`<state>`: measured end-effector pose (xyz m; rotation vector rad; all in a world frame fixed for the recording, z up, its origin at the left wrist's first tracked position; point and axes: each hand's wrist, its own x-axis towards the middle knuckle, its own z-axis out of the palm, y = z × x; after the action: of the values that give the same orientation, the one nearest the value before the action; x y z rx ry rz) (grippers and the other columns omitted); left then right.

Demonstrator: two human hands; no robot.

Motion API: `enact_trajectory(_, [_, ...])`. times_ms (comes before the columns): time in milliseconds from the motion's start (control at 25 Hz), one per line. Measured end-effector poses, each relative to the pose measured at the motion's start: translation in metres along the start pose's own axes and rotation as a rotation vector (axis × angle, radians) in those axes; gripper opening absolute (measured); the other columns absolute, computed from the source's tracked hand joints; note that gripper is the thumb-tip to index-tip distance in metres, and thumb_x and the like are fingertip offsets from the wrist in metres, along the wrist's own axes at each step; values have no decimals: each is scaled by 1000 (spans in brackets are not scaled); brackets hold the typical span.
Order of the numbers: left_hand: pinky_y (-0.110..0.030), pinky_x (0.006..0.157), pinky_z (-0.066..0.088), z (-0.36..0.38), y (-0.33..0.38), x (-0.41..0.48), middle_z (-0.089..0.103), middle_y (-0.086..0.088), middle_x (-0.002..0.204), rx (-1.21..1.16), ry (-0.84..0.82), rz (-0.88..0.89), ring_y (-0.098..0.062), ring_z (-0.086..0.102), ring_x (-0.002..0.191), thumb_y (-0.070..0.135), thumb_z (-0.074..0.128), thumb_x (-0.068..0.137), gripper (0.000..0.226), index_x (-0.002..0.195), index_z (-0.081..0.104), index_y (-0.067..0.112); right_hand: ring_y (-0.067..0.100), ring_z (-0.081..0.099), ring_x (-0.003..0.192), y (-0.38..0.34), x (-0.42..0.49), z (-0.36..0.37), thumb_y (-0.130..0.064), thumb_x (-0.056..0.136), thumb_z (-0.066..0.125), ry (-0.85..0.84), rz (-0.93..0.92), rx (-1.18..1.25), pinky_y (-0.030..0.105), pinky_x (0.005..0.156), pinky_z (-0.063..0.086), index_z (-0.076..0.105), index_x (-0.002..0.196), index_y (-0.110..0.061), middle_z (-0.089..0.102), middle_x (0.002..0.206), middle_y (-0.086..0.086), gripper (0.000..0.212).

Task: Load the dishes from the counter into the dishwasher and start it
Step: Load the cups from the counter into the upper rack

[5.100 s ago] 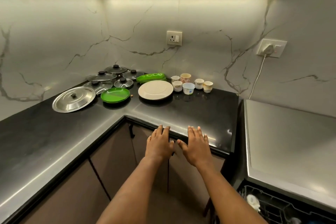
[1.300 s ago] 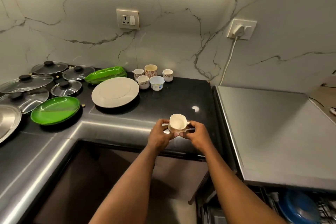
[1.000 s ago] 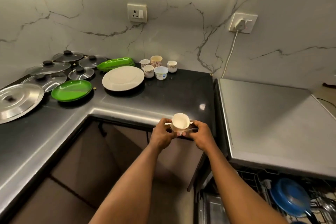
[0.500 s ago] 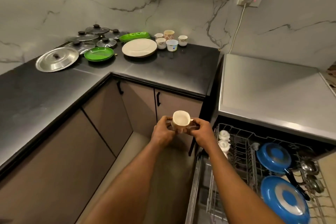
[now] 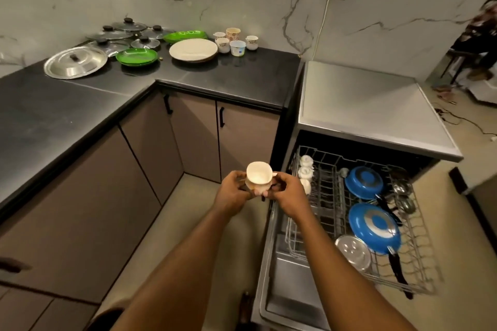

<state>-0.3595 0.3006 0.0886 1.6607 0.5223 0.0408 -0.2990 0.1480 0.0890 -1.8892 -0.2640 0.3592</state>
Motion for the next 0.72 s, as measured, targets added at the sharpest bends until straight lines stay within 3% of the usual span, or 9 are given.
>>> enact_trajectory(240, [-39, 94, 53, 28, -24, -54, 62, -5, 116, -25, -57, -32, -21, 61, 109, 5, 81, 76, 57, 125, 52, 8, 8, 61, 80, 19, -64, -19, 7, 71, 77, 22, 61, -45, 16, 70, 51, 64, 108, -9, 66, 90, -2, 43])
enact_trajectory(440, [-43, 95, 53, 58, -35, -61, 65, -14, 119, -36, -113, -86, -26, 63, 110, -2, 81, 74, 56, 122, 53, 4, 22, 68, 97, 43, -85, -42, 6, 70, 79, 58, 137, -13, 43, 86, 57, 64, 109, -10, 72, 101, 5, 45])
enact_trajectory(720, [-53, 94, 53, 121, -44, -47, 63, -23, 120, -75, -184, -171, -36, 63, 110, 0, 85, 63, 66, 120, 53, 2, 23, 68, 98, 85, -75, -95, 5, 70, 79, 54, 202, -53, 35, 83, 57, 64, 113, -5, 72, 102, 6, 47])
